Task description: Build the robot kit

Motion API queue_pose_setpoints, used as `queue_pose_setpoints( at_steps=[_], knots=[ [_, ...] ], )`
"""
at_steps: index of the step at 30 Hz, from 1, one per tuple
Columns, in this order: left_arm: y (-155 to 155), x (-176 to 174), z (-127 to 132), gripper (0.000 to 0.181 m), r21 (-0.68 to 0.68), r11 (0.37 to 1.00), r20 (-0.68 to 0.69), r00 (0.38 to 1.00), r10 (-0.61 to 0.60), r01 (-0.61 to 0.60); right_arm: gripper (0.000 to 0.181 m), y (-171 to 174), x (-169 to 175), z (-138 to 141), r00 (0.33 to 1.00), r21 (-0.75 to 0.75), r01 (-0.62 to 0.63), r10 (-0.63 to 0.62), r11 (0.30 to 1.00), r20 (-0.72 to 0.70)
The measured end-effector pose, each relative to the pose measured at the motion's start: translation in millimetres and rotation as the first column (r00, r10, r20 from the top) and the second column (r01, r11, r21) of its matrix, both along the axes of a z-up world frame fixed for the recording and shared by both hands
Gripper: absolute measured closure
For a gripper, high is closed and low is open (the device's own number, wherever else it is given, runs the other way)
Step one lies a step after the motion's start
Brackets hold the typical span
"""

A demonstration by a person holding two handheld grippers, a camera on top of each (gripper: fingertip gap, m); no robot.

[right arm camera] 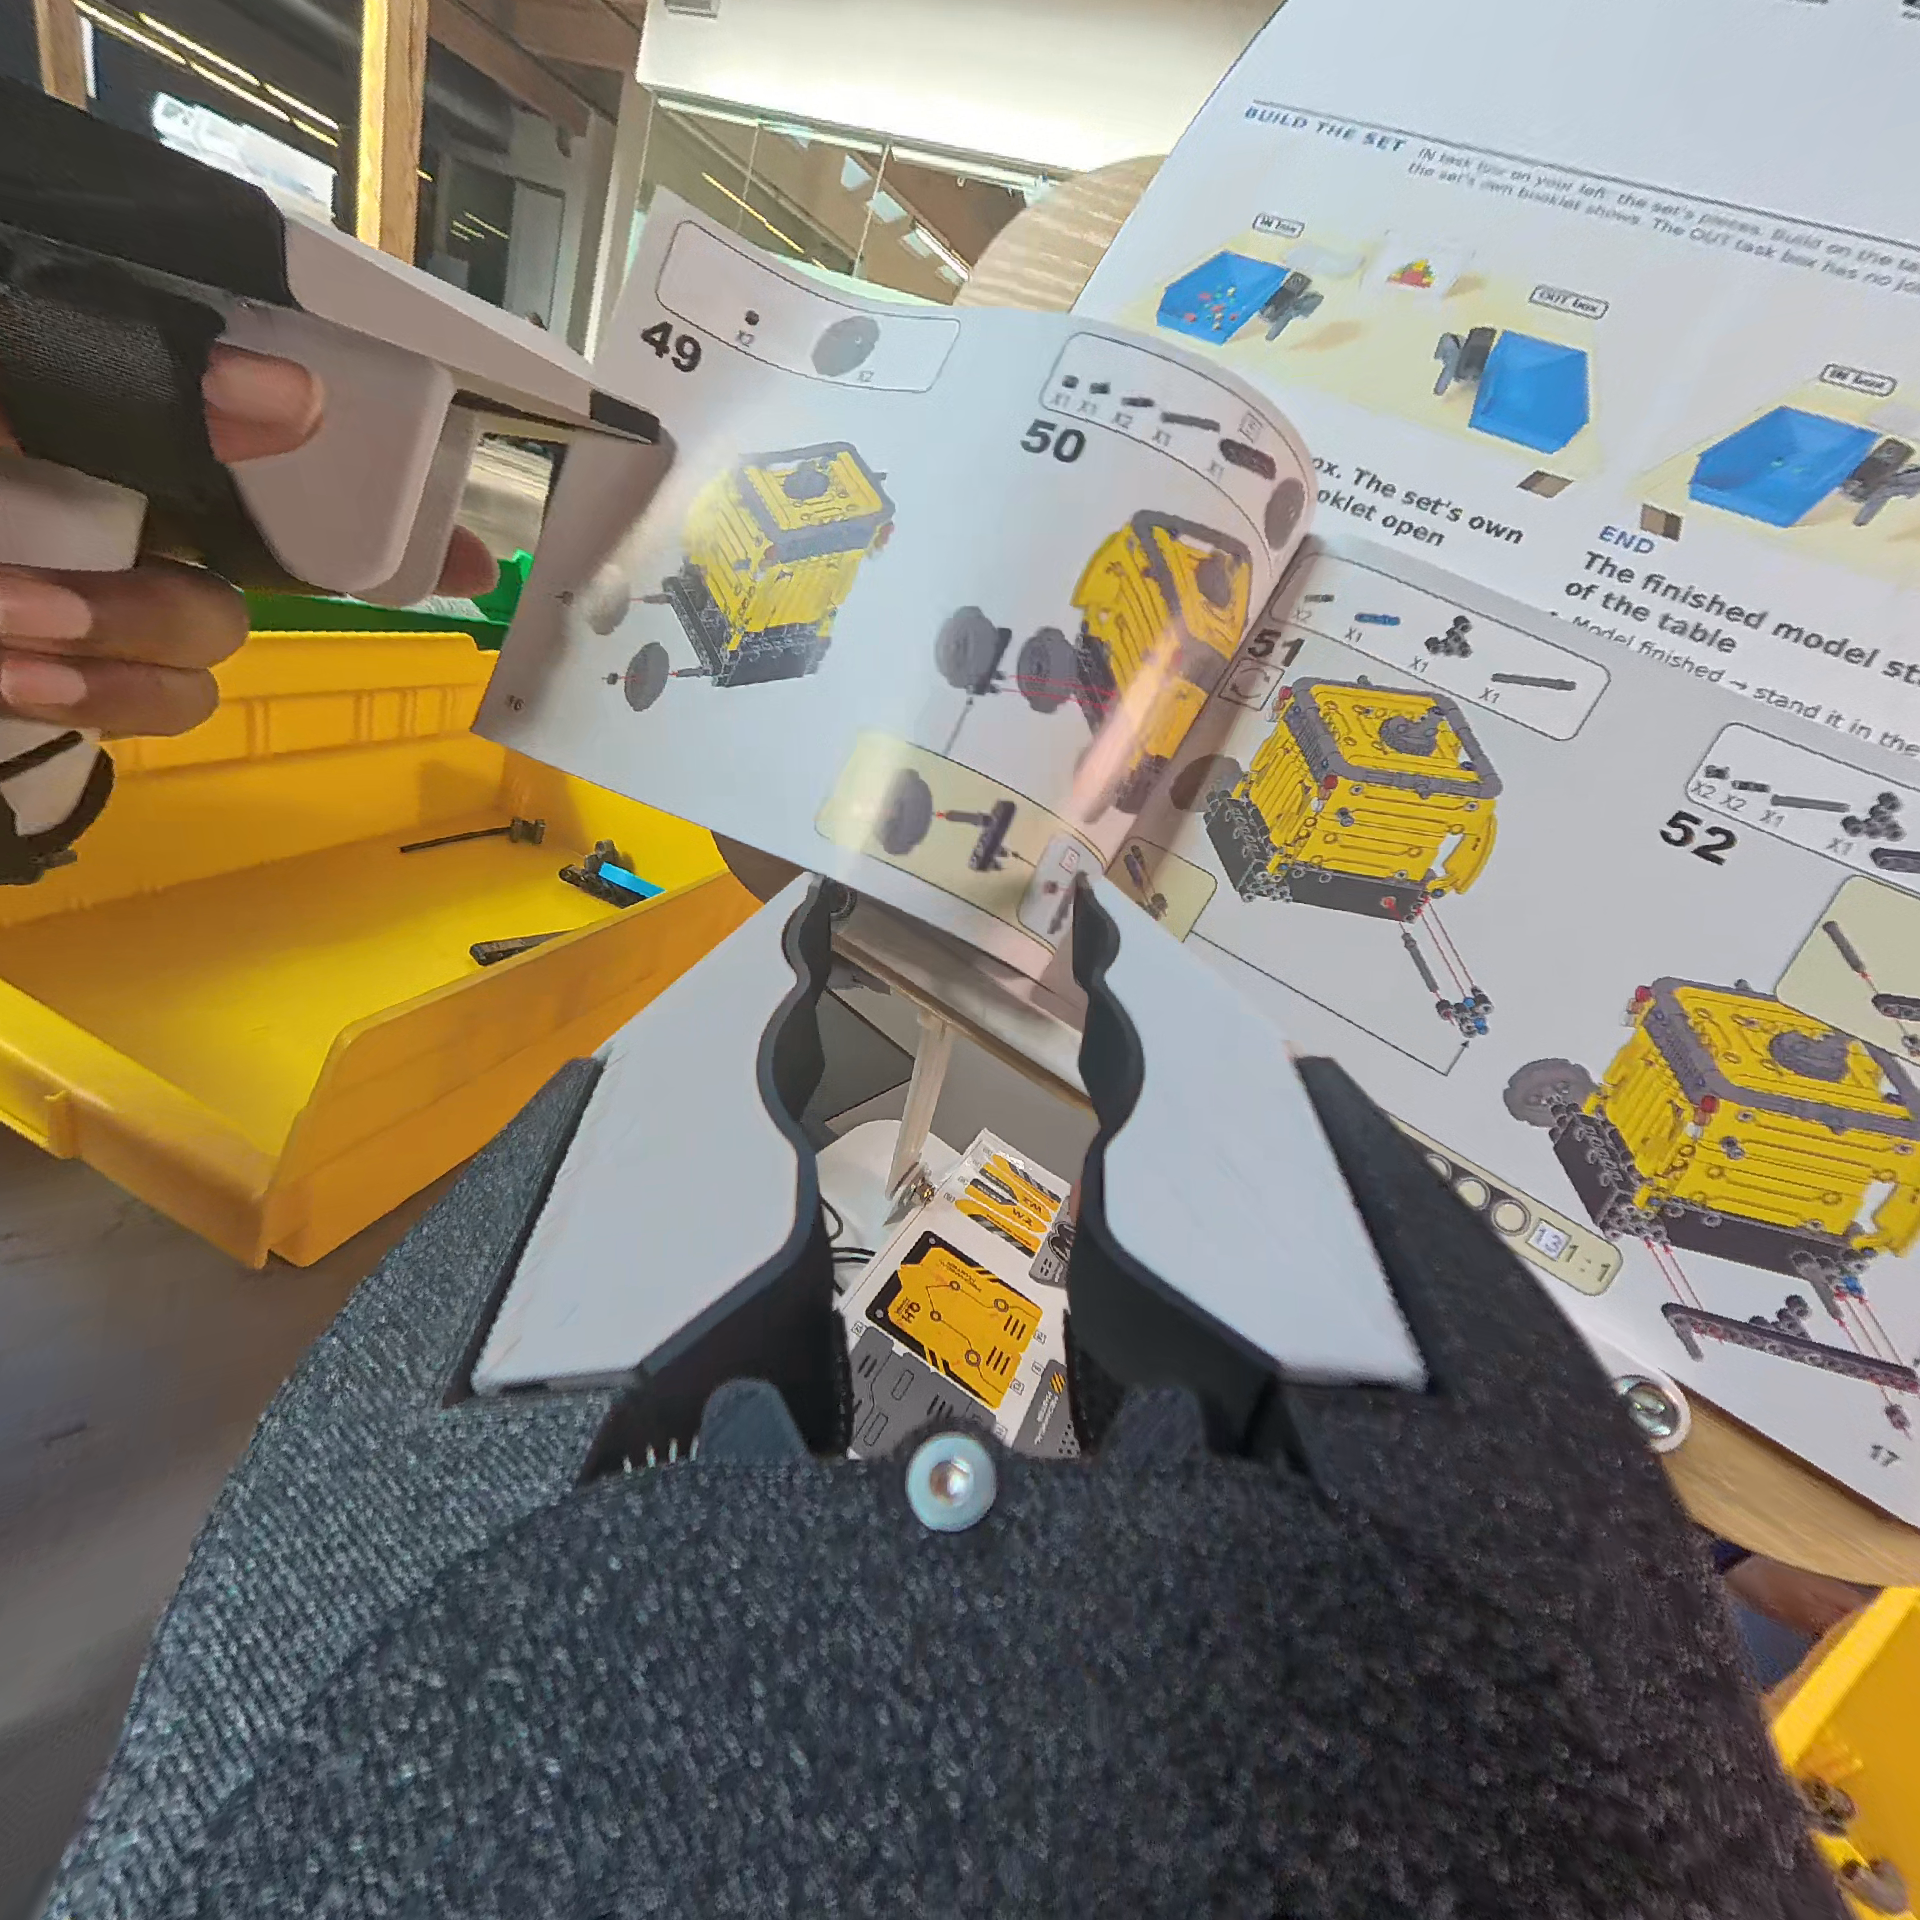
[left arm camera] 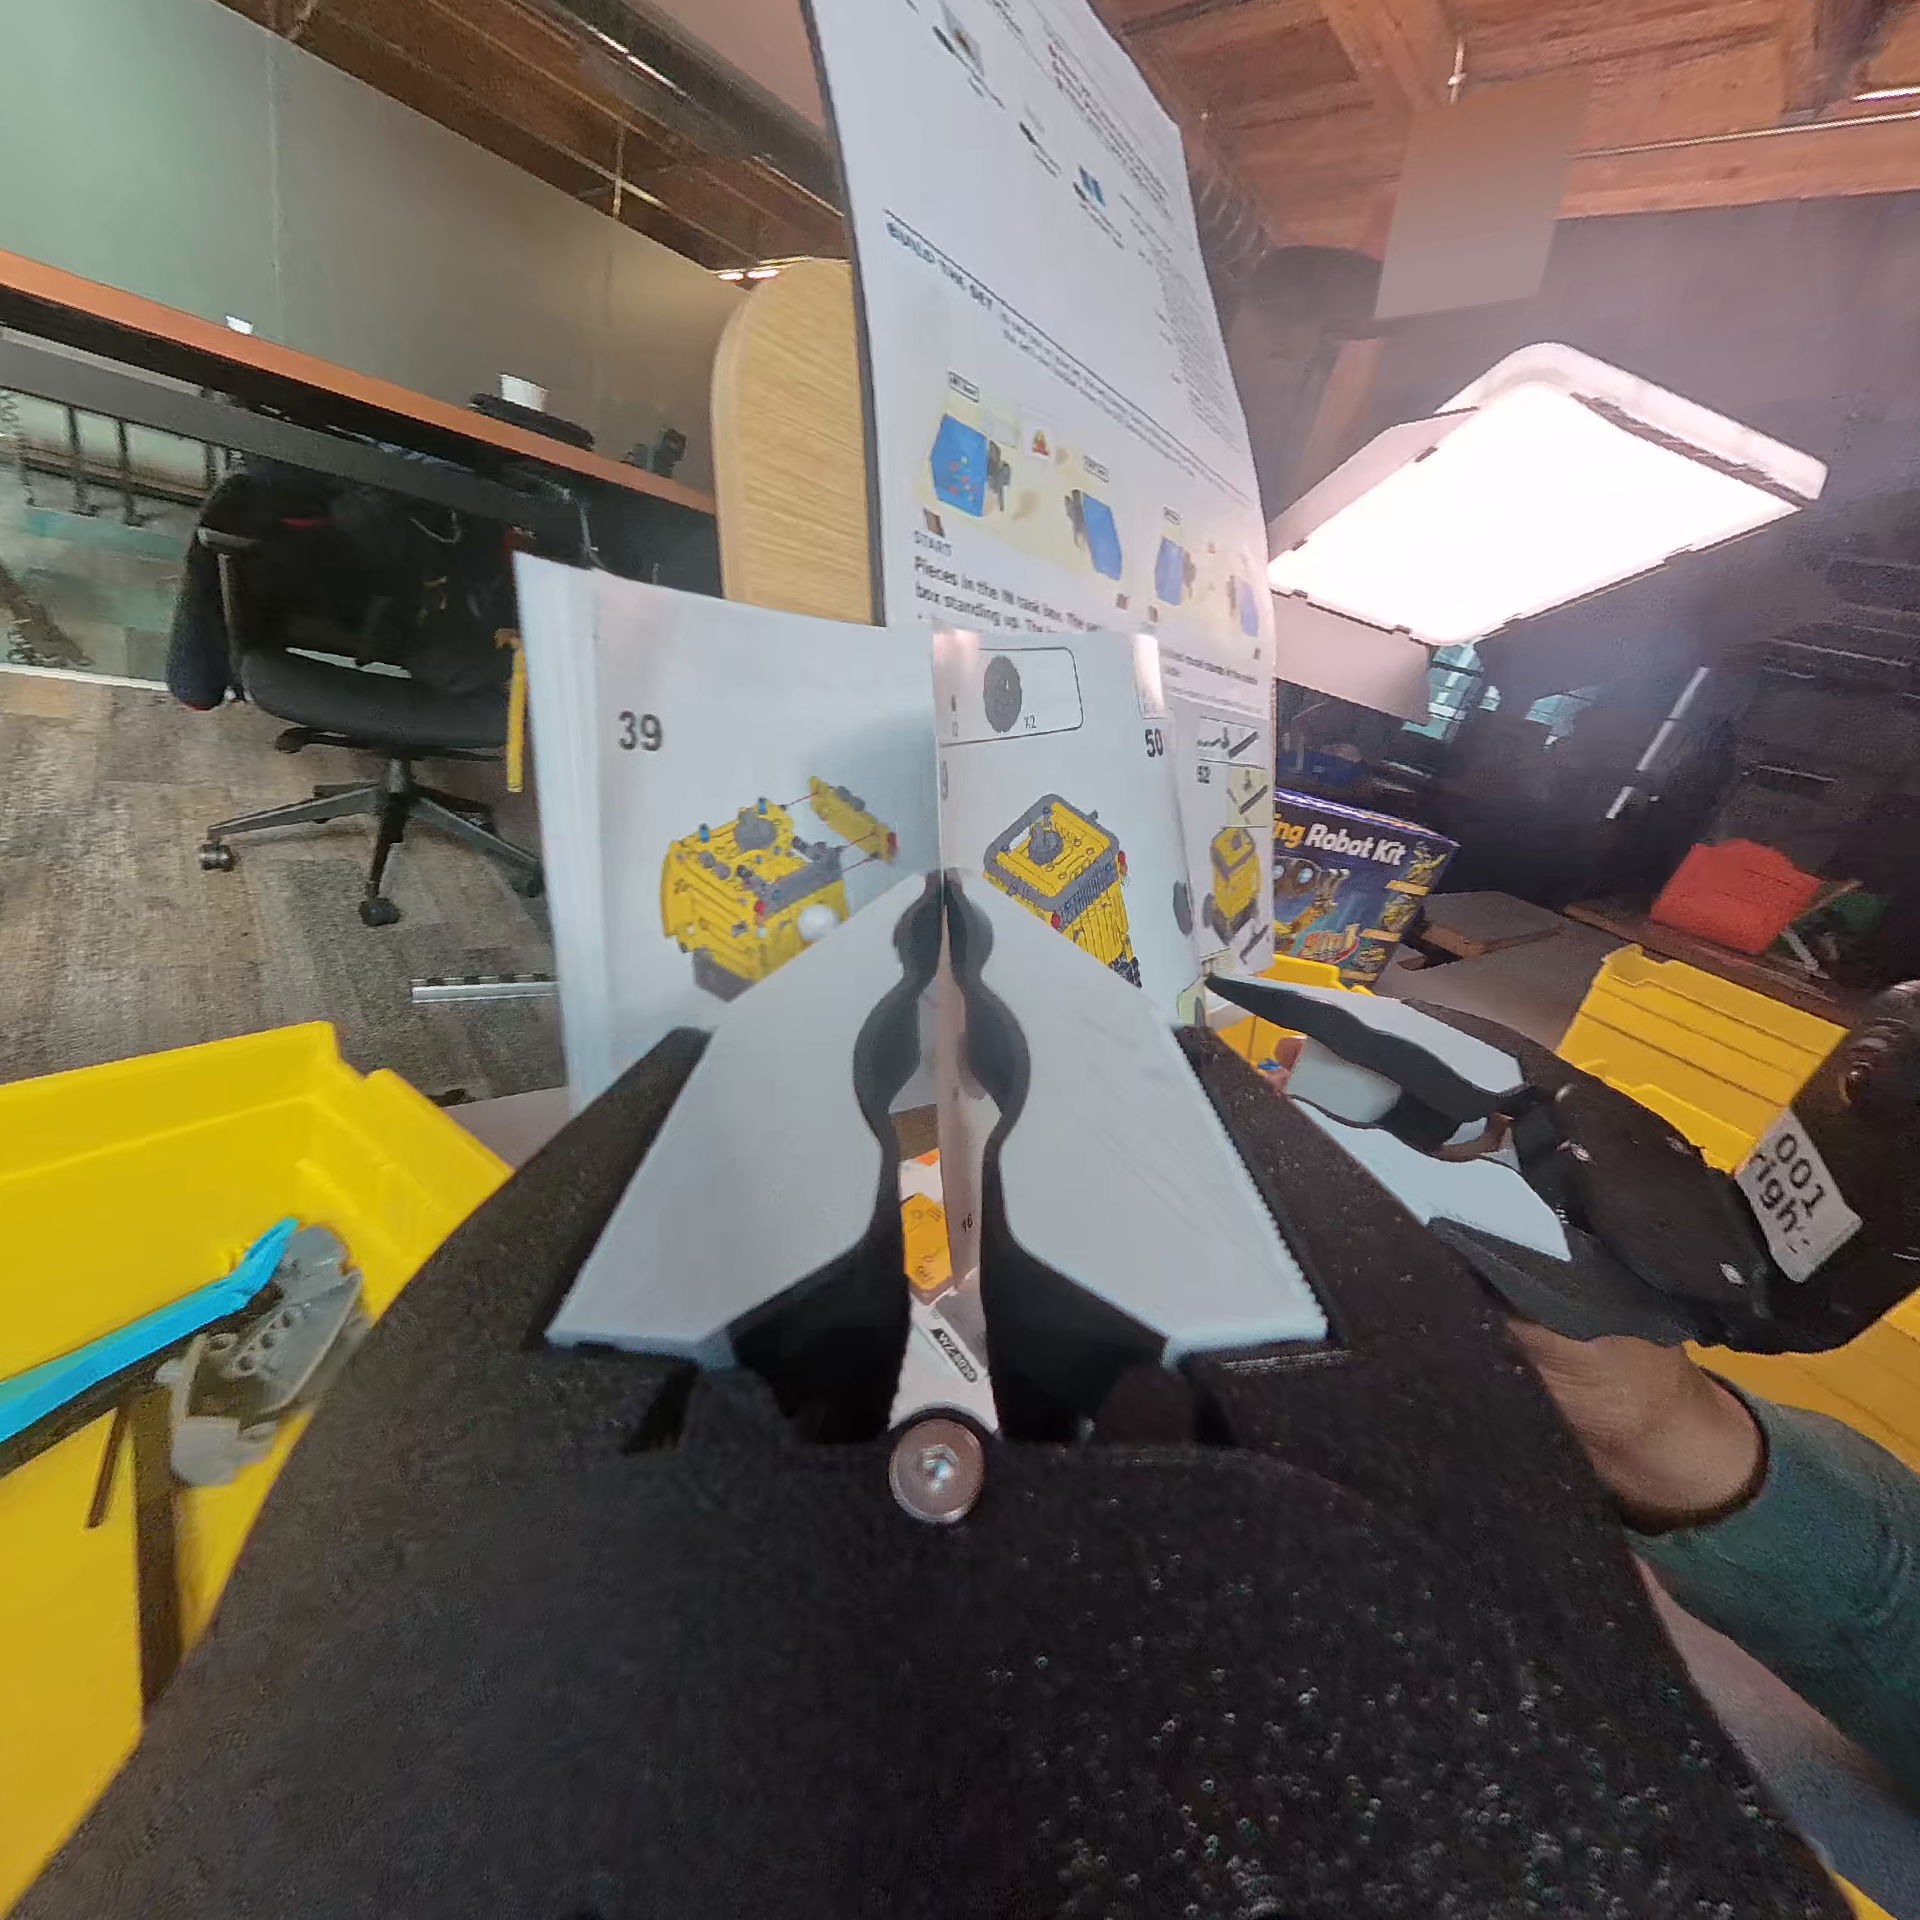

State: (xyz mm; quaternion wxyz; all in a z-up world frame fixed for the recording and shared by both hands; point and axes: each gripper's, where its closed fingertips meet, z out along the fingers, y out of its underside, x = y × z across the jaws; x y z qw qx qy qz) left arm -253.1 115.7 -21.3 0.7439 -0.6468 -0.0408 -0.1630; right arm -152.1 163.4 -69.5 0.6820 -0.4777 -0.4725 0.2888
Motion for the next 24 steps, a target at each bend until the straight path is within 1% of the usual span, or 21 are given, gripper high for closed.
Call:
queue_pose_setpoints(
  at_steps=[3, 6, 9, 10, 11, 13, 15, 16, 18, 20, 22, 24],
  knots=[
    [2, 29, 9, 0.181, 0.030, 0.993, -0.005, 0.993, -0.116, 0.116, 0.124, -12, 1, 12, 0.998, 0.015, -0.049, 0.049, 0.999, -0.031],
    [4, 61, 15, 0.181, 0.041, 0.979, -0.039, 0.979, -0.198, 0.200, 0.103, -24, 1, 23, 0.996, 0.018, -0.086, 0.087, 0.996, -0.032],
    [4, 94, 22, 0.181, 0.059, 0.951, -0.053, 0.953, -0.299, 0.302, 0.083, -31, 3, 27, 0.989, -0.070, -0.147, 0.146, 0.987, -0.028],
    [4, 104, 23, 0.181, 0.061, 0.941, -0.061, 0.943, -0.328, 0.332, 0.080, -30, 5, 28, 0.986, -0.110, -0.167, 0.164, 0.980, -0.032],
    [4, 113, 23, 0.181, 0.060, 0.932, -0.071, 0.933, -0.352, 0.357, 0.086, -29, 8, 29, 0.982, -0.139, -0.187, 0.183, 0.972, -0.043],
    [4, 124, 23, 0.179, 0.056, 0.922, -0.093, 0.922, -0.377, 0.383, 0.119, -31, 16, 34, 0.965, -0.169, -0.260, 0.250, 0.951, -0.079],
    [3, 129, 24, 0.173, 0.066, 0.917, -0.105, 0.916, -0.386, 0.394, 0.132, -29, 23, 38, 0.947, -0.205, -0.317, 0.297, 0.926, -0.123],
    [1, 130, 26, 0.171, 0.078, 0.910, -0.102, 0.912, -0.398, 0.406, 0.135, -30, 27, 41, 0.932, -0.226, -0.358, 0.330, 0.906, -0.151],
    [-2, 132, 30, 0.170, 0.110, 0.890, -0.068, 0.896, -0.438, 0.443, 0.135, -31, 33, 46, 0.898, -0.285, -0.434, 0.388, 0.854, -0.206],
    [-7, 135, 35, 0.170, 0.153, 0.855, -0.023, 0.866, -0.499, 0.496, 0.135, -36, 37, 50, 0.852, -0.334, -0.520, 0.455, 0.786, -0.258],
    [-8, 139, 37, 0.169, 0.175, 0.834, 0.012, 0.846, -0.533, 0.523, 0.138, -38, 39, 54, 0.818, -0.367, -0.573, 0.484, 0.732, -0.311],
    [-9, 147, 37, 0.169, 0.181, 0.814, 0.006, 0.827, -0.561, 0.551, 0.139, -39, 39, 52, 0.798, -0.402, -0.602, 0.502, 0.690, -0.334]
  ],
)
